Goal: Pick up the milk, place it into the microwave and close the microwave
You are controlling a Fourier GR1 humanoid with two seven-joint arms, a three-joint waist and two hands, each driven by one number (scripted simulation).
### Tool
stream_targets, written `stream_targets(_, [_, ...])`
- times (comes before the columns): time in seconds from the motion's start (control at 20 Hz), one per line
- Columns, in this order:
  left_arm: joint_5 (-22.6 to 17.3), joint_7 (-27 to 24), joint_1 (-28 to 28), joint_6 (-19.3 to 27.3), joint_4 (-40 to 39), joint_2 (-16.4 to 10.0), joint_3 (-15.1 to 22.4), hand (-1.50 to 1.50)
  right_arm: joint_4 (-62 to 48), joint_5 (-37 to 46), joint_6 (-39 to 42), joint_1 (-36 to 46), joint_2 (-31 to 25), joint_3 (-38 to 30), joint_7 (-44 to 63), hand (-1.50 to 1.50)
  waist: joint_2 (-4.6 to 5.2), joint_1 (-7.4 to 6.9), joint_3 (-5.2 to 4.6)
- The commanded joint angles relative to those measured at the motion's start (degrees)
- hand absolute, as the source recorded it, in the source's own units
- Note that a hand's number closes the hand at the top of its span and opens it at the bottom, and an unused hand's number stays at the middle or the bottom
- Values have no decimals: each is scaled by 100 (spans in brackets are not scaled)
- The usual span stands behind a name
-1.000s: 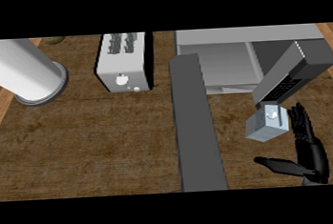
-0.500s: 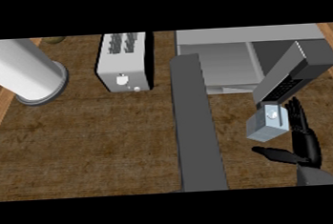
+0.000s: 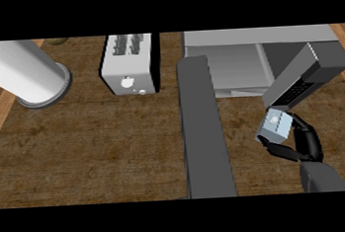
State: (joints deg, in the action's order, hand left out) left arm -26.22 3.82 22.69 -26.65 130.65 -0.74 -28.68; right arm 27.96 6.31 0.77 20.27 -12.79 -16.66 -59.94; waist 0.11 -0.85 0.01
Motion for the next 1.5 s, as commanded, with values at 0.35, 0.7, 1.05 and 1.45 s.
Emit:
stream_targets(0.35, [-306,228,18,-95,121,-150,-232,-150,-1224,109,-446,650,8,-211,-938,150,34,-82,15])
stream_targets(0.7, [-387,64,-284,-85,-447,-324,-408,-150,-895,236,415,624,210,170,-708,150,3,32,3])
stream_targets(1.05, [-190,53,-141,-148,-397,-115,-438,-150,439,108,793,229,485,570,-81,150,-38,124,-8])
stream_targets(1.45, [-615,88,-11,-249,-394,-249,-733,-150,2571,150,-222,106,1058,1000,1912,150,-34,101,-6])
